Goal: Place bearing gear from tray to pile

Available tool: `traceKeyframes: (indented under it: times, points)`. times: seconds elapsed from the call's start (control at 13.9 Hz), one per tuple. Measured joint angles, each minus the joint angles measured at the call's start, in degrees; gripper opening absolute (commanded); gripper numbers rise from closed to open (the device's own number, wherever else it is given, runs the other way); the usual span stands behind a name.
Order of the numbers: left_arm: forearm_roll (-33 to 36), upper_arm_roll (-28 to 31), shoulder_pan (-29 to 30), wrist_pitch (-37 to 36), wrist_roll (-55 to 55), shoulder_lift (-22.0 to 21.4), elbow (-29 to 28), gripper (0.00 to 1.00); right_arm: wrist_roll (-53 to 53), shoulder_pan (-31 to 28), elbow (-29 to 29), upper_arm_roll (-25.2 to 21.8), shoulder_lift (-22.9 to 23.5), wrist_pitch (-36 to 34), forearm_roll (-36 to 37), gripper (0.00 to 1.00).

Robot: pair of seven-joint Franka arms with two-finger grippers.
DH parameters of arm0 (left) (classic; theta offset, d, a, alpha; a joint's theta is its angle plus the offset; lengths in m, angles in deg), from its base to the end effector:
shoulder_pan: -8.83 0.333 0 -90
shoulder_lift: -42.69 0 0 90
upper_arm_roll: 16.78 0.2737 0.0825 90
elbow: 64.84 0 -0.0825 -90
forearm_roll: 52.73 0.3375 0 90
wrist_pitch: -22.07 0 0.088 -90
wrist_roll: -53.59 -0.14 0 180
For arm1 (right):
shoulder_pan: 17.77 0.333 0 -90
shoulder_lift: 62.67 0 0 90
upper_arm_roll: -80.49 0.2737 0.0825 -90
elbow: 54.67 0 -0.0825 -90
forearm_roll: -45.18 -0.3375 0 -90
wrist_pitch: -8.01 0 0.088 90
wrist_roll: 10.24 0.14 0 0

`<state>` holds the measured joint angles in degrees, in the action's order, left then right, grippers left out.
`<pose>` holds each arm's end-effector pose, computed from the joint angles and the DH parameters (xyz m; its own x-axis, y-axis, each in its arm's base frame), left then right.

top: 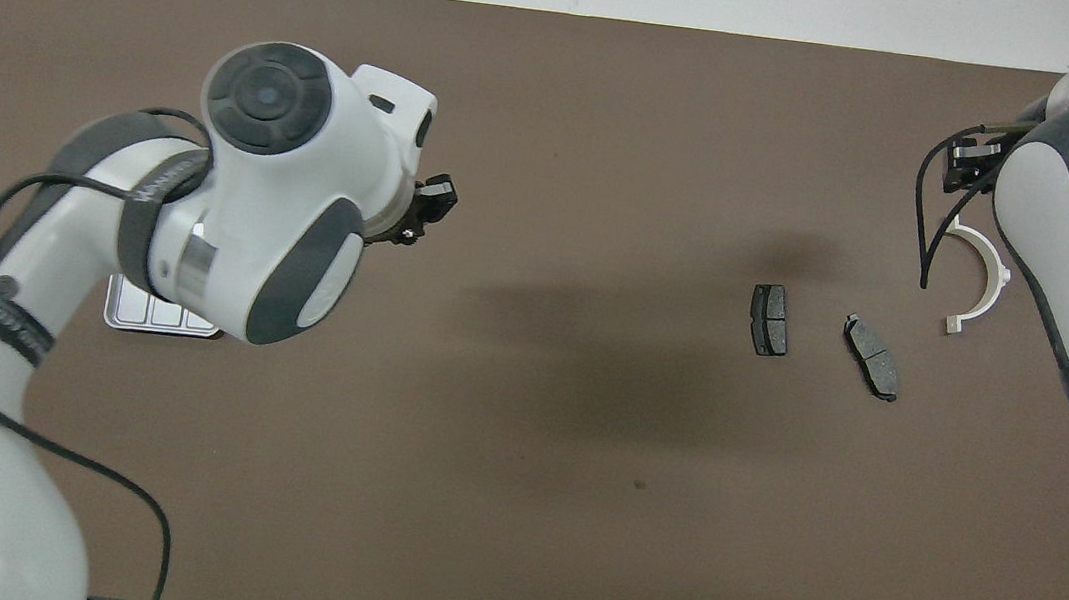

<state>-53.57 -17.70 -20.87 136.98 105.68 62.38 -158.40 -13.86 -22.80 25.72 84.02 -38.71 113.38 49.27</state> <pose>0.5200 -0.3084 0.3681 0.9280 0.3726 0.0029 0.3723 -0.9275 0.0344 0.6238 -0.0295 0.4080 0.9986 0.0501 0.0155 0.0493 -0.9978 0.0452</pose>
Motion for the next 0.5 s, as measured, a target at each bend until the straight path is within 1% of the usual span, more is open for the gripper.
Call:
traceKeyframes:
  times: [0.14,0.29,0.43,0.5]
  points:
    - [0.5,0.07,-3.24,3.42,3.11,6.96,3.09,0.0,-0.13,-0.15,3.81,0.17,-0.04,3.67,0.0,0.0]
    - [0.51,0.17,-5.22,5.88,5.07,12.11,4.41,0.0,-0.13,0.2,8.38,0.59,-0.24,8.75,0.0,0.0]
    - [0.58,0.27,-6.73,6.38,6.54,15.14,5.74,0.0,-0.13,0.22,11.71,0.75,-0.39,12.4,0.0,0.0]
    - [0.72,0.38,-7.12,6.32,6.84,15.53,6.13,0.0,-0.13,0.16,12.79,0.74,-0.45,13.6,0.0,0.0]
